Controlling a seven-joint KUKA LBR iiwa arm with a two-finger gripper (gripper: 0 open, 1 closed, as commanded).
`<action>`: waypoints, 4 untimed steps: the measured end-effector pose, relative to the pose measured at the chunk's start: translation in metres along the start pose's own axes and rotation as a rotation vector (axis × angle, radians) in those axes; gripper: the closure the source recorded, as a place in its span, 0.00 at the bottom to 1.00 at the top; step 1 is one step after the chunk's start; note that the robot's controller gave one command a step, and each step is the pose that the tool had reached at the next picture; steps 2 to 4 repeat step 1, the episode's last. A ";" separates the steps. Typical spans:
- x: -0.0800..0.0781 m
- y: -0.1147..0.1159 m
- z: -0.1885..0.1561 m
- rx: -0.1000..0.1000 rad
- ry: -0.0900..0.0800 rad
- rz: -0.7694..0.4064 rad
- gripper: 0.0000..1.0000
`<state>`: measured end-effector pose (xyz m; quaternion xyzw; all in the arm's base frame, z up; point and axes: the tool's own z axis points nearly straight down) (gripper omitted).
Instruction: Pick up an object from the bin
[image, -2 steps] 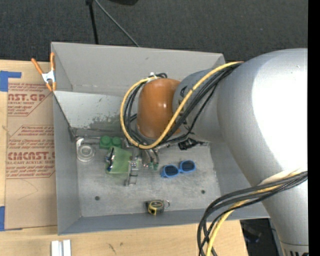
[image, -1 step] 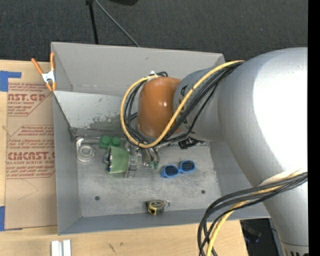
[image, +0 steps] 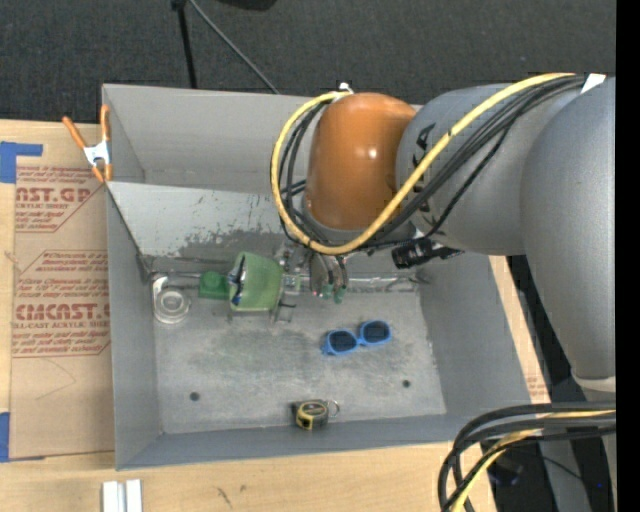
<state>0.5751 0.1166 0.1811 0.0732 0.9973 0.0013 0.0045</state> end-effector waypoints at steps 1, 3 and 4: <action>0.012 -0.001 -0.061 0.000 0.001 -0.016 1.00; 0.012 -0.001 -0.061 0.000 0.001 -0.016 1.00; 0.012 -0.001 -0.061 0.000 0.001 -0.016 1.00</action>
Offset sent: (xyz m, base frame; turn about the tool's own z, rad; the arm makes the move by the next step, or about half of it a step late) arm -0.0141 0.0000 0.0572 -0.0151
